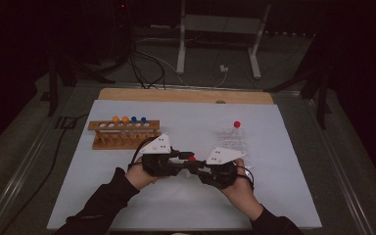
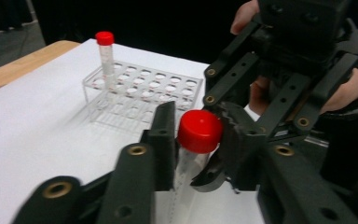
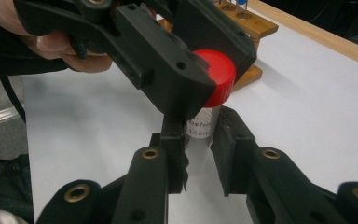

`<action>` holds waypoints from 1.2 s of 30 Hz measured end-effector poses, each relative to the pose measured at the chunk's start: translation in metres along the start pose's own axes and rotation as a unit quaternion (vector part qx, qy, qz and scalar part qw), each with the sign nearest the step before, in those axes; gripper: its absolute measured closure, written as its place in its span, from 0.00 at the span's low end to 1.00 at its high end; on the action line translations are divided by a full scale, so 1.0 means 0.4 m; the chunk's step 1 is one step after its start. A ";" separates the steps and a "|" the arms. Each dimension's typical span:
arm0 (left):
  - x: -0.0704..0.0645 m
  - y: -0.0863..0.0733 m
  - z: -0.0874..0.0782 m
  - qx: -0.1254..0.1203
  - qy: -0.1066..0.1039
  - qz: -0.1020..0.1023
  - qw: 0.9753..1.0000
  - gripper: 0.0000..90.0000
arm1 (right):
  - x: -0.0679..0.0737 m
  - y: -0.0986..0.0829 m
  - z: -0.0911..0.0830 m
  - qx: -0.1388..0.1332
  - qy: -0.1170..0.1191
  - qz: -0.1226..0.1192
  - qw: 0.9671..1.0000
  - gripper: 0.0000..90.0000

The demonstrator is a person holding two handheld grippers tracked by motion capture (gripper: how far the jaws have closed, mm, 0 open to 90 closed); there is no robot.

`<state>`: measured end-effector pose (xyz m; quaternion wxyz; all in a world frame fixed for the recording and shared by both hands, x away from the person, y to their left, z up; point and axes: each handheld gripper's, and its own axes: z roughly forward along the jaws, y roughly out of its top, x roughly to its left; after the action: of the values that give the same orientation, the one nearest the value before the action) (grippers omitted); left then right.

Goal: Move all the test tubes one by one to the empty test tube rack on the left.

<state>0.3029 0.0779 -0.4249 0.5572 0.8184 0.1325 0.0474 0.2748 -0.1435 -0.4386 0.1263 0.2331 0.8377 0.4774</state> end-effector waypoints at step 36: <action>0.105 0.011 -0.277 -0.037 0.162 -0.031 0.986 0.80 | -0.046 -0.001 -0.052 -0.066 -0.017 0.050 0.996 0.01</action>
<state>0.3188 0.1872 -0.3823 0.5599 0.7739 0.2443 0.1669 0.2814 -0.1684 -0.4285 0.1315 0.2743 0.7892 0.5335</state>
